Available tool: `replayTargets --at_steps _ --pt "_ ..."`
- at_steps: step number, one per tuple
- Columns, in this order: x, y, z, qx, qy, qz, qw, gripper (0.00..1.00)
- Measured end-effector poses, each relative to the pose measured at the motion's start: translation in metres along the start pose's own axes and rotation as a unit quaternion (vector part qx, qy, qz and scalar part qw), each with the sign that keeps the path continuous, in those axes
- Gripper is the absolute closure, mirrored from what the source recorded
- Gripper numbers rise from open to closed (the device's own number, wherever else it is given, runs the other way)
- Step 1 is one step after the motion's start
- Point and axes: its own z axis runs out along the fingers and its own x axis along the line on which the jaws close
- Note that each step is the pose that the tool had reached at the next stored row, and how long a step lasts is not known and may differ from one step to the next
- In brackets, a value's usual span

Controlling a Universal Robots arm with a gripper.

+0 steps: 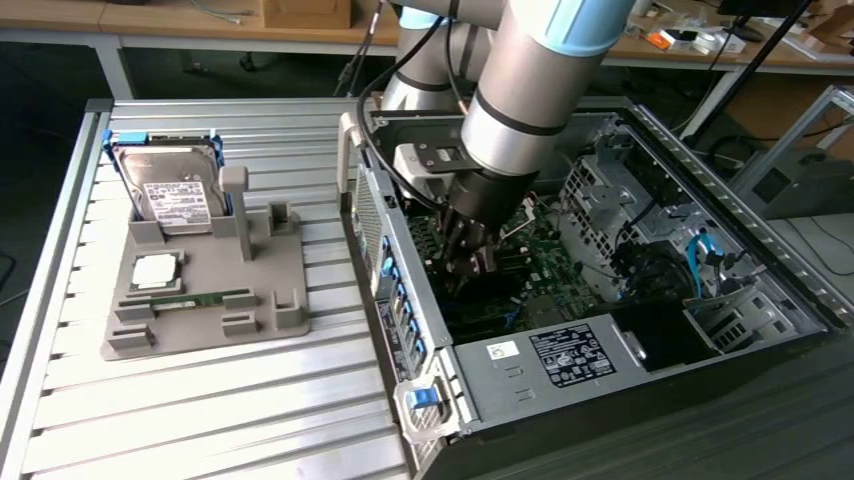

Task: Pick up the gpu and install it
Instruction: 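Press down on the gpu until it lock into place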

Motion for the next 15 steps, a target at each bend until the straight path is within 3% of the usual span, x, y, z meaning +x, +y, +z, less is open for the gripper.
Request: replayTargets --at_steps 4,11,15 --pt "-0.001 -0.0011 -0.0018 0.0006 -0.0006 -0.002 1.0000 0.90" --pt "-0.002 0.0000 -0.0182 0.0004 0.0000 -0.002 1.0000 0.90" --pt "-0.005 0.0001 -0.0183 0.0003 0.0000 -0.003 1.0000 0.90"
